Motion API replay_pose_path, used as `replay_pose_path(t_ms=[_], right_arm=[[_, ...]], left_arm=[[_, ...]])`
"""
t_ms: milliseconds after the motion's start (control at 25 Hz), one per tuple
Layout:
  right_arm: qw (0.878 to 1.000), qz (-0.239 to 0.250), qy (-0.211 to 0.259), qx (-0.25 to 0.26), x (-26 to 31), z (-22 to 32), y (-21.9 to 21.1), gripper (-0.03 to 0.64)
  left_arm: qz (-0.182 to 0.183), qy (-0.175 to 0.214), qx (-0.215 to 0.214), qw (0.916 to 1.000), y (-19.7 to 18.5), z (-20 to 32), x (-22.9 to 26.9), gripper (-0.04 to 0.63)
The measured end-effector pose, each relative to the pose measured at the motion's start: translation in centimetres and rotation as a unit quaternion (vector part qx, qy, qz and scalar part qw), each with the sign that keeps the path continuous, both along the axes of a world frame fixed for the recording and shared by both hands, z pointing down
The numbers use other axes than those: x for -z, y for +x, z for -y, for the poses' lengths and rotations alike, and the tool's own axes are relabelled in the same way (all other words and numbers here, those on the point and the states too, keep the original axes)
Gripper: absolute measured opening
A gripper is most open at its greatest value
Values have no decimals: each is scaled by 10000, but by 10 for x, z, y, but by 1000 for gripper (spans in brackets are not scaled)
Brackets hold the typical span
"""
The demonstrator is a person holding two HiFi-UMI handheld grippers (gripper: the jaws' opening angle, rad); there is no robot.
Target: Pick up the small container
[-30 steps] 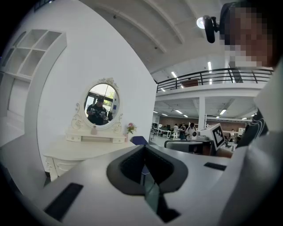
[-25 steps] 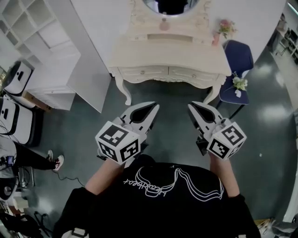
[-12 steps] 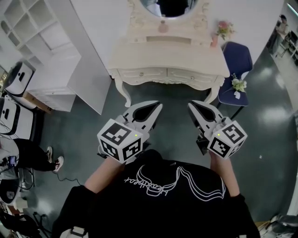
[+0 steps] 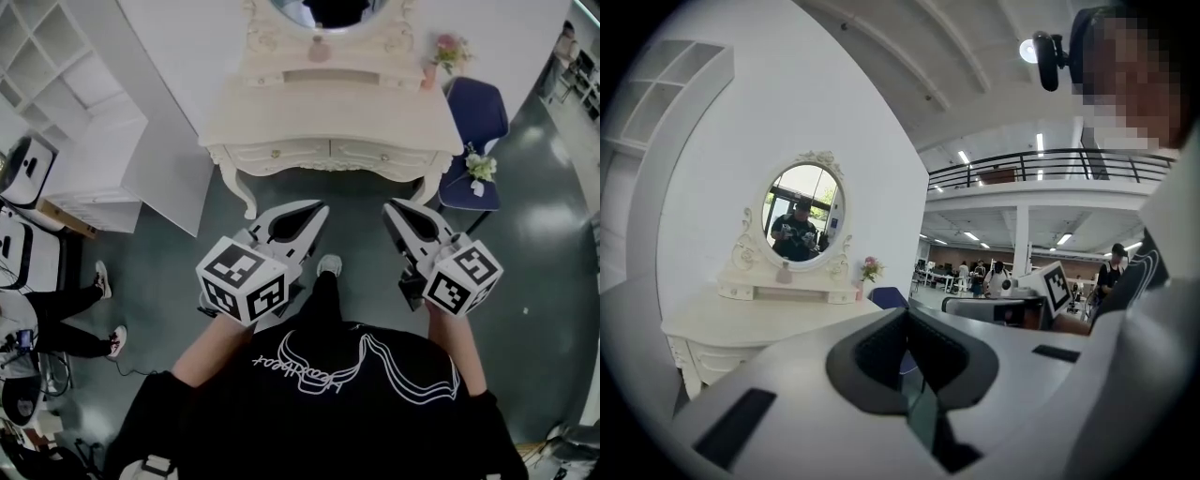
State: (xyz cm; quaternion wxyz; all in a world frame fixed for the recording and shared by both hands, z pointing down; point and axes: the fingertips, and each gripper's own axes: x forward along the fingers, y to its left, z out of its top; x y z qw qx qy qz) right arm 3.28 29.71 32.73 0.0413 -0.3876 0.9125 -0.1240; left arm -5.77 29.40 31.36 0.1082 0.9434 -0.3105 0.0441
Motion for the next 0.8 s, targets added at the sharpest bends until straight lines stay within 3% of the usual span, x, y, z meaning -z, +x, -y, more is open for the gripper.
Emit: replay_pose_path(t_ms=[240, 640, 800], right_arm=[[10000, -44, -60, -21, -6, 74, 8, 3], [9984, 92, -554, -6, -18, 272, 23, 2], [9981, 66, -610, 76, -17, 348, 23, 2]], left_arm=[[-31, -99, -90, 9999, 10, 77, -10, 2], [-81, -488, 132, 9987, 19, 276, -23, 2], [-136, -388, 174, 9990, 23, 351, -17, 2]])
